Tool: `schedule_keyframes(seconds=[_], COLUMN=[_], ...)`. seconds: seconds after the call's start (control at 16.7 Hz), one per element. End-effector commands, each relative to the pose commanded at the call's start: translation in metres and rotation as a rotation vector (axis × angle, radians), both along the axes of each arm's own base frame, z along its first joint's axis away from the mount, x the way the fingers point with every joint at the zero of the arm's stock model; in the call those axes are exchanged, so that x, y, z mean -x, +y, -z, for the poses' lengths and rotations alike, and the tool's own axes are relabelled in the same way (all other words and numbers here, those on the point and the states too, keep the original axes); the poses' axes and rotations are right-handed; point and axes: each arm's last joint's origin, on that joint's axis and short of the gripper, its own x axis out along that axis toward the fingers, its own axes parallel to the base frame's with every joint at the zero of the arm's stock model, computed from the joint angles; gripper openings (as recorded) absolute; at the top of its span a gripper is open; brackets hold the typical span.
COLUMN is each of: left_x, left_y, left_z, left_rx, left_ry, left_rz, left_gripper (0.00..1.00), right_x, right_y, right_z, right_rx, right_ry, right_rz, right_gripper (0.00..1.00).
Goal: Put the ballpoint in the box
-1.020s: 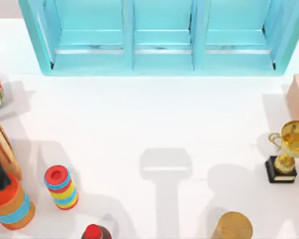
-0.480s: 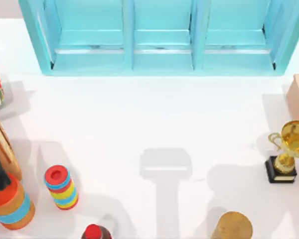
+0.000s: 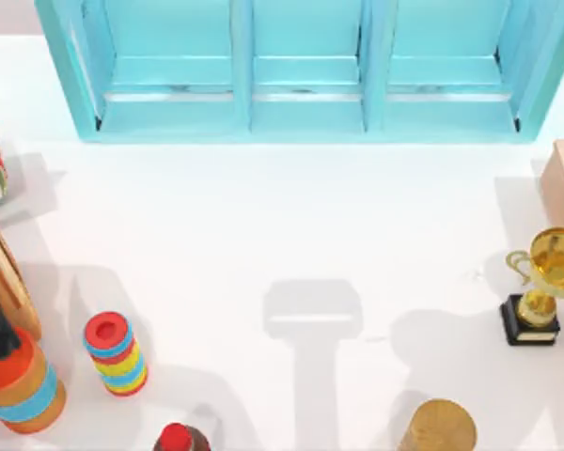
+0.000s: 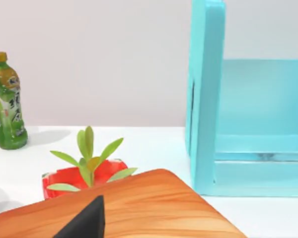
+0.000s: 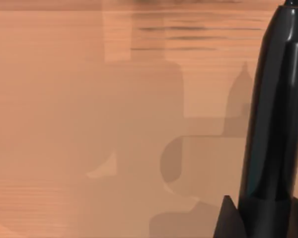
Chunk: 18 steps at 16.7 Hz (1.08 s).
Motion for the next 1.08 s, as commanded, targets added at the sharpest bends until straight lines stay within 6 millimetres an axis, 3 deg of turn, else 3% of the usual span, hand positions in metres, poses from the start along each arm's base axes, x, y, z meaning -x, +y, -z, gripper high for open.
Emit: schedule_keyframes(seconds=[0.72,1.08], left_x=[0.0,0.0], left_y=[0.0,0.0], left_z=[0.0,0.0], left_rx=[0.0,0.0], left_ry=[0.0,0.0], left_rz=[0.0,0.0], left_gripper=[1.0,1.0], right_x=[0.0,0.0], right_y=[0.0,0.0], right_z=[0.0,0.0], right_rx=[0.0,0.0], right_ry=[0.0,0.0], right_rz=[0.0,0.0], right_gripper=[0.98,1.0])
